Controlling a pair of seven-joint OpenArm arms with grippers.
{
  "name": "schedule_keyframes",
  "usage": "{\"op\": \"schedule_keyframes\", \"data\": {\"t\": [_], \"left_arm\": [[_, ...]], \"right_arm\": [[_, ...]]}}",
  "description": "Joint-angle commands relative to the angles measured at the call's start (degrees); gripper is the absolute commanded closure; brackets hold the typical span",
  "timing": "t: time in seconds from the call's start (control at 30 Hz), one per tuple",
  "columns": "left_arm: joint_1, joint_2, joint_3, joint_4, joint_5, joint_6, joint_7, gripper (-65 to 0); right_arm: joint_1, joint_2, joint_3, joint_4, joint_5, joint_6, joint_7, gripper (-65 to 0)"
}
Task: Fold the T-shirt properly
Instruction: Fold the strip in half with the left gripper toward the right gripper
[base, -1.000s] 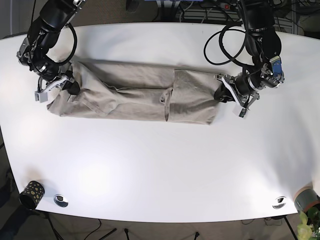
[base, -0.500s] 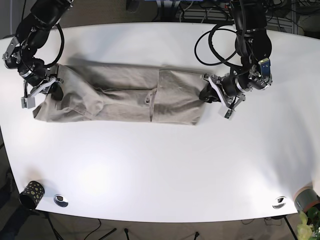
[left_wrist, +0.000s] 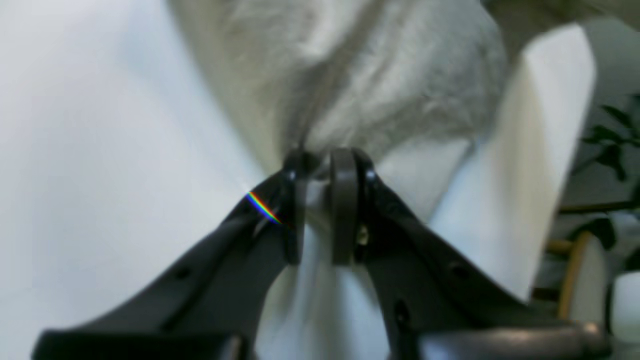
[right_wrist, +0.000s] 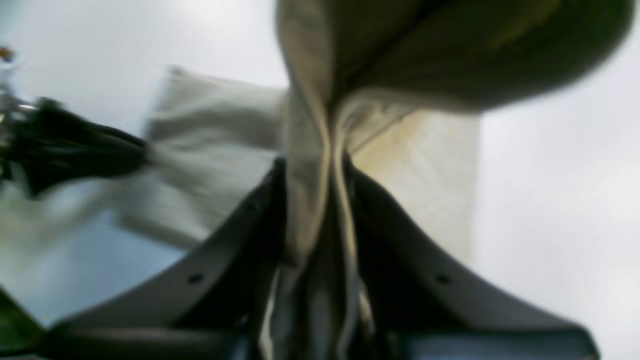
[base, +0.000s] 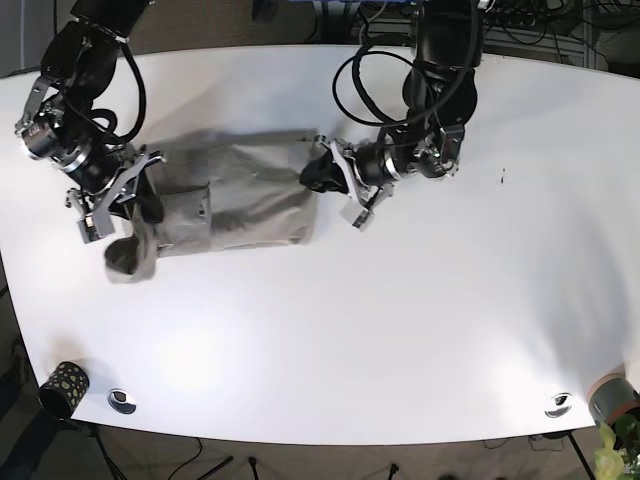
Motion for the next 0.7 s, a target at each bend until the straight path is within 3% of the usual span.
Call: {"op": "schedule_keyframes", "data": {"t": [0.0,0.27,0.67], "left_arm": [[-1.63,1.14,1.13,-0.39,1.71,1.67,1.32,-7.5],[-2.16,1.14,1.48,-0.31,1.63,1.84,0.88,-7.5],[-1.9,1.14,1.31,-0.39,1.63,1.75,0.88,-7.5]], "right_arm": [[0.35,-0.33,-1.44,1.4,1.04,0.32,1.08,-3.2],[0.35,-5.07,-6.63,1.23,0.51,0.32,1.34,-3.3],[3.69,-7.8,-10.14,-6.68,0.51,0.32,2.84,-3.5]]}}
